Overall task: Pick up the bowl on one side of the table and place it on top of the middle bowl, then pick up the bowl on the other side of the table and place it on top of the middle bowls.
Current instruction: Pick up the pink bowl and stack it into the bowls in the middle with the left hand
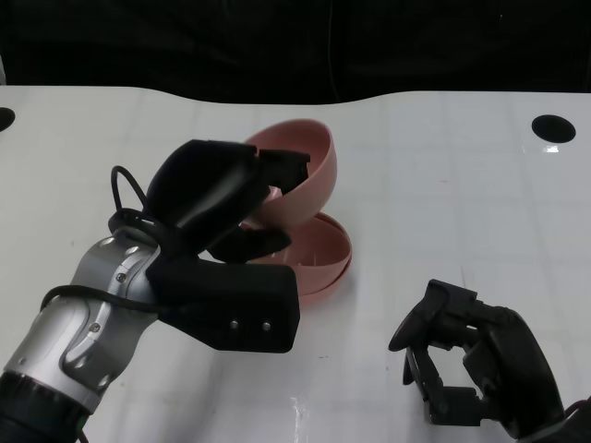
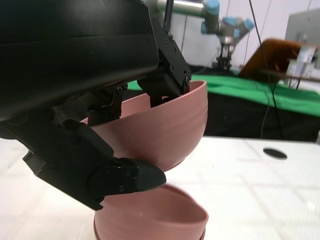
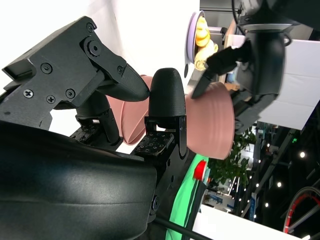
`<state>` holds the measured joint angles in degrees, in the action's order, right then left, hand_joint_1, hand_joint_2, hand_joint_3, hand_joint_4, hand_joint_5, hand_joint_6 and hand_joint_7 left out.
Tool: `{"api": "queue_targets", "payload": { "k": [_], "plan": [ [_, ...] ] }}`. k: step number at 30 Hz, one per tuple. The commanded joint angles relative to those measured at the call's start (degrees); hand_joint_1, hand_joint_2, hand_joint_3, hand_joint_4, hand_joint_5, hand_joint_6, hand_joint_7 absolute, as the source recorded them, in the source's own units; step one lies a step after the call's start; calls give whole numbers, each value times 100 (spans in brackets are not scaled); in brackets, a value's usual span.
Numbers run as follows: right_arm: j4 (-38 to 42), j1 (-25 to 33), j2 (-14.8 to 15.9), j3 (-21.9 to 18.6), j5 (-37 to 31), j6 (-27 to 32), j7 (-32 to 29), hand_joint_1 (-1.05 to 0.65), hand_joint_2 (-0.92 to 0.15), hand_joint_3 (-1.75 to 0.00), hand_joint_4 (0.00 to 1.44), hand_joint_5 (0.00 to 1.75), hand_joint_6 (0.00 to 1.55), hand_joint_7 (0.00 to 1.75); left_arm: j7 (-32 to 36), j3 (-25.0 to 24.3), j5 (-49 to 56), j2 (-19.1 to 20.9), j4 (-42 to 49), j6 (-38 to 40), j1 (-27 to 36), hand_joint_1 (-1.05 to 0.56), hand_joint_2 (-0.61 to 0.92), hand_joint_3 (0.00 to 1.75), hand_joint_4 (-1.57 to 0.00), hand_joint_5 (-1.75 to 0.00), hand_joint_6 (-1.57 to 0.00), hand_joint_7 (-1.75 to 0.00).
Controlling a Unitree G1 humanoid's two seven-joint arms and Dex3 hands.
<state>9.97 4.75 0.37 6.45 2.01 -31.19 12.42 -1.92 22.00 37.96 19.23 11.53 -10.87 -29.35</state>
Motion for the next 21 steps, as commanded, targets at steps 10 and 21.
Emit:
{"api": "queue_targets", "payload": {
  "k": [10, 21],
  "plan": [
    [-180, 85, -11, 5, 13, 49, -52, -10, -45, -129, 84, 162, 81, 129, -549, 329, 471, 110, 551, 103, -537, -31, 85, 21, -82, -175, -83, -125],
    [-208, 92, -32, 7, 64, 110, -21, -10, -46, -127, 83, 162, 81, 129, -493, 483, 446, -91, 1267, -130, -642, -28, 92, 13, -78, -77, -85, -6]
  ]
}}
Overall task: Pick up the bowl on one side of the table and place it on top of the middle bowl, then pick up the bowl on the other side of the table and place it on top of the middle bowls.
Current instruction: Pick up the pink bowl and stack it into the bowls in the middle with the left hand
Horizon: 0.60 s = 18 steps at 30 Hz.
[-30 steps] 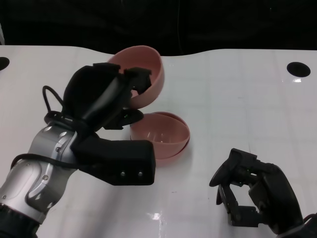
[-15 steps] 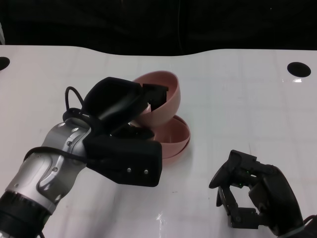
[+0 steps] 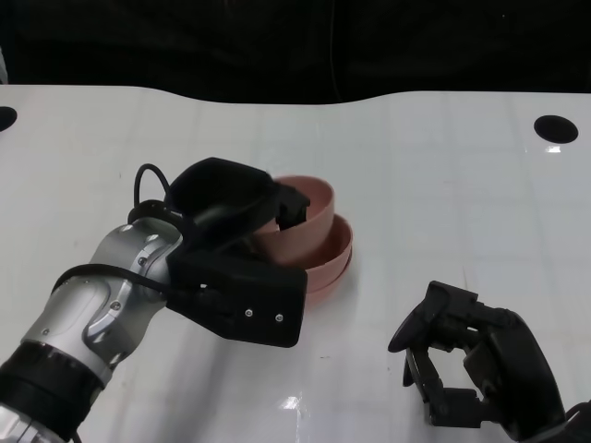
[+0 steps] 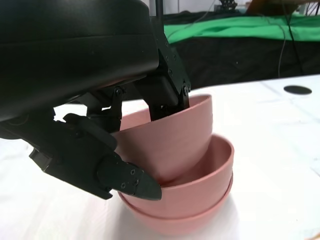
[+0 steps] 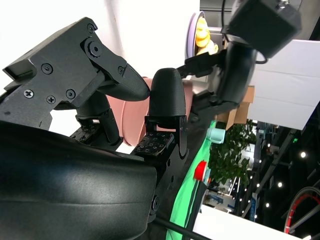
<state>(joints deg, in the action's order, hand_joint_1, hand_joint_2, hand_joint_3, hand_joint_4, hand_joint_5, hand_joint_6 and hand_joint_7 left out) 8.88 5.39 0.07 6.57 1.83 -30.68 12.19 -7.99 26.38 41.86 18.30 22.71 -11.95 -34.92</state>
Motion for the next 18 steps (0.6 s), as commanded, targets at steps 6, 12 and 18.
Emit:
{"api": "queue_targets", "payload": {
  "k": [6, 12, 18],
  "plan": [
    [-94, 28, 7, -7, 54, 37, -2, -9, -46, -127, 84, 162, 81, 130, 442, 183, 352, -82, 486, 52, -74, -36, 92, 18, -41, -18, -44, 0],
    [-98, 35, 5, -6, 28, 35, -21, -9, -45, -128, 84, 162, 81, 130, 707, 254, 615, -67, 474, 206, -24, -44, 92, 19, -21, -6, -30, 0],
    [-103, 27, -6, 4, 69, 63, 3, -9, -45, -129, 84, 162, 81, 130, 547, 270, 702, 3, 283, 361, -4, -55, 92, 23, -16, -4, -23, 0]
  ]
}}
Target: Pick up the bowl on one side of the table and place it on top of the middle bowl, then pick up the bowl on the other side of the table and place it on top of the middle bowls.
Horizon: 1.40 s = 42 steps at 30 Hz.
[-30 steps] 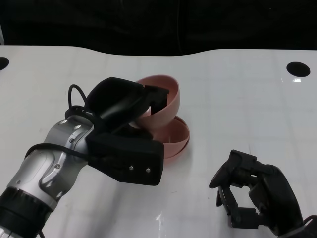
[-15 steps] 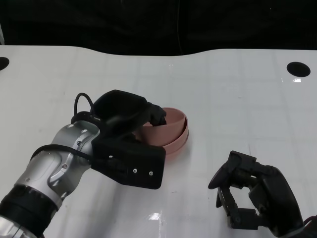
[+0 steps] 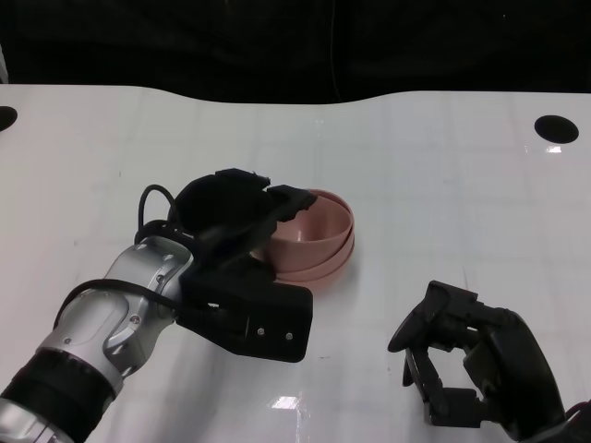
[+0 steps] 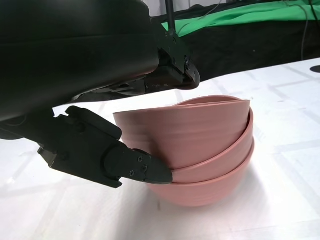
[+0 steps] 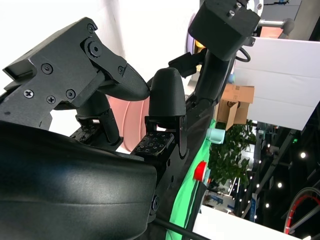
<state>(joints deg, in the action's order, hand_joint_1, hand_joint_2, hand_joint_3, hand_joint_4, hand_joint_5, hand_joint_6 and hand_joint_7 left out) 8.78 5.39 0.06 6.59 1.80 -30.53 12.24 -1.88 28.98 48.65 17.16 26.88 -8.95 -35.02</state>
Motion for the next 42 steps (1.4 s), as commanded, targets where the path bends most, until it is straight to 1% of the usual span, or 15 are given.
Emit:
{"api": "queue_targets", "payload": {
  "k": [1, 3, 7, 11, 14, 20, 23, 26, 30, 31, 33, 35, 38, 41, 42],
  "plan": [
    [-80, 23, 0, -1, 63, 26, -1, -9, -45, -129, 84, 162, 81, 130, -134, 13, 39, 148, -232, 101, 38, -56, 92, 23, -16, -4, -23, 0],
    [-77, 23, 5, -5, 48, 21, -10, -10, -45, -129, 84, 163, 82, 130, -313, 5, 46, 219, -461, 192, 119, -62, 92, 27, -14, -3, -18, 0],
    [-128, 40, 15, -4, 45, 85, -10, -10, -45, -130, 84, 162, 82, 130, -420, -118, -58, 385, -978, 251, 413, -66, 92, 29, -12, -2, -17, 0],
    [-103, 28, 31, -21, 66, 50, 16, -9, -44, -130, 84, 163, 81, 130, -385, -420, -263, 520, -1686, 300, 887, -66, 92, 29, -13, -3, -17, -1],
    [-91, 25, 35, -31, 64, 35, 16, -9, -44, -130, 84, 163, 81, 131, -355, -695, -524, 596, -2172, 233, 1260, -65, 92, 32, -12, -3, -15, 0],
    [-78, 28, 45, -42, 57, 22, 15, -10, -45, -129, 84, 162, 81, 130, 72, -1261, -933, 721, -2860, -272, 1993, -61, 92, 31, -13, -4, -16, -1],
    [-139, 58, 41, -33, 84, 114, 25, -10, -45, -129, 85, 162, 81, 131, 331, -1507, -1068, 710, -3094, -536, 2301, -60, 92, 28, -15, -5, -17, -1],
    [-147, 64, 45, -29, 74, 105, 27, -9, -45, -129, 85, 162, 81, 130, 608, -1781, -1341, 709, -3287, -985, 2680, -54, 92, 22, -20, -9, -22, -3],
    [-117, 53, 43, -23, 53, 67, 27, -9, -45, -129, 85, 162, 81, 130, 633, -2066, -2017, 688, -3293, -1631, 3167, -45, 92, 19, -31, -18, -31, -7],
    [-109, 50, 45, -21, 43, 52, 27, -9, -45, -128, 85, 162, 81, 130, 647, -2121, -2204, 660, -3225, -1825, 3265, -43, 92, 20, -32, -27, -35, -8],
    [-139, 61, 37, -12, 27, 92, 12, -10, -45, -128, 84, 162, 81, 130, 755, -2212, -2500, 574, -2979, -2291, 3425, -40, 92, 22, -27, -55, -44, -9],
    [-169, 72, 27, -1, 21, 127, 2, -10, -45, -128, 84, 162, 81, 130, 759, -2277, -2772, 497, -2798, -2606, 3559, -38, 92, 24, -29, -65, -49, -10],
    [-175, 91, 21, 16, 12, 73, 5, -9, -45, -128, 84, 161, 81, 130, 640, -2367, -3268, 375, -2755, -2889, 3886, -28, 92, 25, -39, -77, -59, -14],
    [-226, 130, 47, 15, 48, 60, 41, -10, -45, -129, 84, 161, 81, 129, 615, -2432, -3761, 151, -2789, -3112, 4232, -22, 92, 24, -59, -91, -82, -27],
    [-250, 143, 52, 13, 64, 83, 51, -10, -45, -129, 84, 161, 81, 129, 572, -2442, -3947, 73, -2821, -3108, 4334, -22, 92, 24, -62, -93, -85, -29]
  ]
}}
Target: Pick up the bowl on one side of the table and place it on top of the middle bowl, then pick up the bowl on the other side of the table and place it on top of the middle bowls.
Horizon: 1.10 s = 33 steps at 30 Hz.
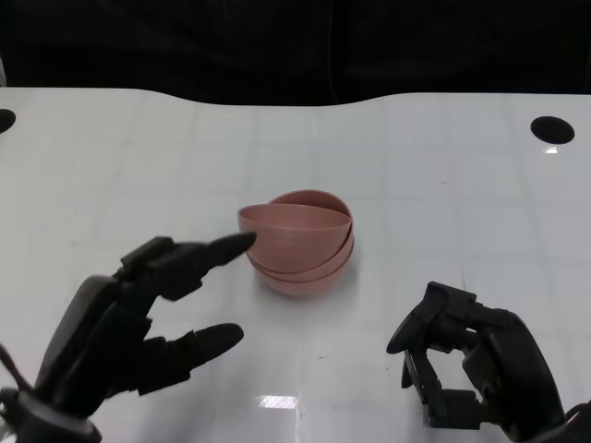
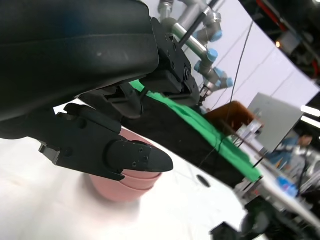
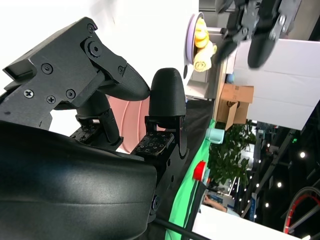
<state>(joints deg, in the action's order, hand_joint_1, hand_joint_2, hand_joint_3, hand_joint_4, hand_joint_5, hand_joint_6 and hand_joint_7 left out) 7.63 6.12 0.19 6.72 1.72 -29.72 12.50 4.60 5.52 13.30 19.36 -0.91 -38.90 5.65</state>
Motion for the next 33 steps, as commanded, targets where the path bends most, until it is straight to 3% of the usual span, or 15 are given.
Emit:
{"api": "queue_targets", "payload": {
  "k": [1, 2, 3, 4, 5, 8, 9, 20, 28, 33],
  "plan": [
    [-149, 77, 41, -1, 81, 17, 31, -10, -45, -129, 84, 161, 81, 129, -124, -109, -537, -203, -65, -106, 329, -21, 92, 23, -67, -100, -90, -34],
    [-144, 91, 40, -1, 97, -14, 47, -10, -45, -129, 84, 161, 81, 129, -225, -79, -924, -326, -172, 50, 517, -21, 92, 23, -68, -103, -92, -36],
    [-130, 101, 40, -4, 106, -62, 62, -10, -45, -129, 84, 160, 81, 129, -303, -61, -1220, -434, -272, 188, 681, -15, 87, 34, -73, -114, -95, -54],
    [-110, 106, 44, -13, 99, -121, 68, -9, -45, -128, 84, 160, 81, 129, -363, -53, -1429, -529, -361, 291, 821, -10, 70, 71, -76, -128, -92, -81],
    [-97, 109, 47, -21, 93, -160, 72, -9, -45, -128, 84, 160, 81, 129, -418, -60, -1552, -597, -431, 367, 909, -6, 58, 97, -78, -136, -89, -96],
    [-145, 131, 73, -55, 134, -76, 101, -10, -45, -128, 84, 160, 82, 127, -679, -56, -1884, -702, -592, 568, 1110, -3, 45, 133, -80, -157, -84, -130],
    [-158, 135, 76, -62, 166, -35, 119, -10, -45, -127, 85, 159, 83, 125, -787, -56, -2001, -722, -615, 625, 1150, -2, 47, 133, -81, -163, -82, -144],
    [74, 43, 183, -194, 242, -232, 237, -11, -43, -129, 85, 156, 83, 124, -1843, -292, -3598, -1059, -495, 1808, 1102, -8, 40, 140, -84, -173, -85, -148],
    [235, -53, 224, -288, 360, -307, 385, -11, -46, -124, 85, 152, 83, 123, -2248, -502, -3746, -1294, -295, 2081, 932, -11, 41, 133, -86, -172, -86, -149],
    [467, -142, 214, -335, 374, -489, 439, -11, -47, -121, 86, 145, 83, 119, -2344, -594, -3677, -1384, -250, 2181, 850, -11, 39, 138, -88, -169, -86, -151]
  ]
}}
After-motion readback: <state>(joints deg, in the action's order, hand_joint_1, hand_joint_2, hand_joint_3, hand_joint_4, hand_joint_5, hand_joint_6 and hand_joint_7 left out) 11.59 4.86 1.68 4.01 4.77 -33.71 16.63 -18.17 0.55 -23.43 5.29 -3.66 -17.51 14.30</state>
